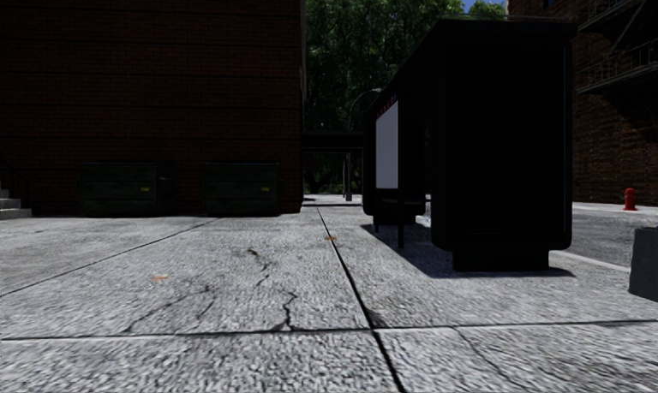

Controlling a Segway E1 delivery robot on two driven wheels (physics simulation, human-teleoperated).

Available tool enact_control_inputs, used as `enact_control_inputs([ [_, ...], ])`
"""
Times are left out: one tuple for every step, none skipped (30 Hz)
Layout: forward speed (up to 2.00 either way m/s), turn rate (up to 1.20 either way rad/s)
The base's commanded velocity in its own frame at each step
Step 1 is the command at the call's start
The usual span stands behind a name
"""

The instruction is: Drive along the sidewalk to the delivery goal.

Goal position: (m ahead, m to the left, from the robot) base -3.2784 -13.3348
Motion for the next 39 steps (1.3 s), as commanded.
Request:
enact_control_inputs([
  [2.0, 0.0],
  [2.0, 0.0],
  [2.0, 0.0],
  [2.0, 0.0],
  [2.0, 0.0],
  [2.0, 0.0],
  [2.0, 0.0],
  [2.0, 0.0],
  [2.0, 0.0],
  [2.0, 0.0],
  [2.0, 0.0],
  [2.0, 0.0],
  [2.0, 0.0],
  [2.0, 0.0],
  [2.0, 0.0],
  [2.0, 0.0],
  [2.0, 0.0],
  [2.0, 0.0],
  [2.0, 0.0],
  [2.0, 0.0],
  [2.0, 0.0],
  [2.0, 0.0],
  [2.0, 0.0],
  [2.0, 0.0],
  [2.0, 0.0],
  [2.0, 0.0],
  [2.0, 0.0],
  [2.0, 0.0],
  [2.0, 0.0],
  [2.0, 0.0],
  [2.0, 0.0],
  [2.0, 0.0],
  [2.0, 0.0],
  [2.0, 0.0],
  [2.0, 0.0],
  [2.0, 0.0],
  [2.0, 0.12],
  [2.0, 0.57],
  [2.0, 0.65],
])
